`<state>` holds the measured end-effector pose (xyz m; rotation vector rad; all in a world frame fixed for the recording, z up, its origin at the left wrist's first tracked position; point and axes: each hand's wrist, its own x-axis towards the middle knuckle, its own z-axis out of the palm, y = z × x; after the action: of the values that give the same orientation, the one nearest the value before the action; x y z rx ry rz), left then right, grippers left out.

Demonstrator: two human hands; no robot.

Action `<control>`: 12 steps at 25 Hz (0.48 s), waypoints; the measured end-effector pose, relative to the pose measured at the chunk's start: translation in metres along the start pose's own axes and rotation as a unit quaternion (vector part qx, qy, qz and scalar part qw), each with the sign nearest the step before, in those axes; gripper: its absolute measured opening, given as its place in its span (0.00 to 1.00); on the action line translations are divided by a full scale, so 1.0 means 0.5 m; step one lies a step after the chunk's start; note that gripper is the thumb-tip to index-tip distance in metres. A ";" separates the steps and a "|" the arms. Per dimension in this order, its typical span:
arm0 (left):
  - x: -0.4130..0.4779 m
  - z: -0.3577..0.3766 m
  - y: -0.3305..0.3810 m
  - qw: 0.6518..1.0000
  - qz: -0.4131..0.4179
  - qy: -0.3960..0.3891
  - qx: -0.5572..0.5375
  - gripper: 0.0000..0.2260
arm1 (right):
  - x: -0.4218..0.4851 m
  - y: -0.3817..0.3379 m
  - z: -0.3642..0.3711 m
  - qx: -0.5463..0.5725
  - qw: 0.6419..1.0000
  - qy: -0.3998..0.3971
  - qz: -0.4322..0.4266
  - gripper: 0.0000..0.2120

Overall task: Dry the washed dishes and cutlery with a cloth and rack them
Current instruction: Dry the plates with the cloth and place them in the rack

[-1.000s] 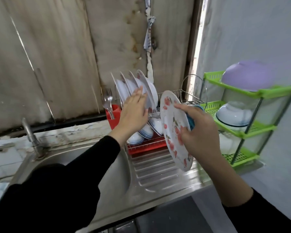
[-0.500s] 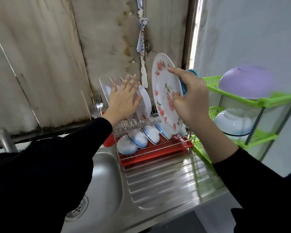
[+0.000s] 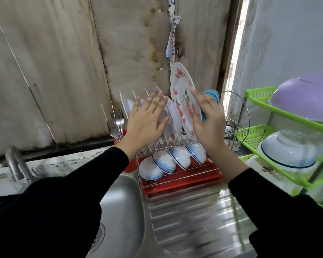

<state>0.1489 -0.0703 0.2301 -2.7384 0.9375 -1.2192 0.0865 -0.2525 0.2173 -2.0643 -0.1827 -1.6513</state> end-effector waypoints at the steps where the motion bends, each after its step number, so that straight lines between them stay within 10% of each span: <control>1: 0.000 0.000 0.000 1.000 -0.001 0.003 -0.006 0.29 | -0.011 0.008 0.016 -0.001 1.000 0.003 0.002 0.27; 12: 0.002 0.013 -0.009 0.999 0.020 0.035 0.007 0.27 | -0.083 0.093 0.100 0.016 0.999 0.013 0.042 0.30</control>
<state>0.1562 -0.0685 0.2271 -2.6696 0.9790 -1.3168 0.1382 -0.2628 0.1570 -1.9981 -0.1114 -1.6141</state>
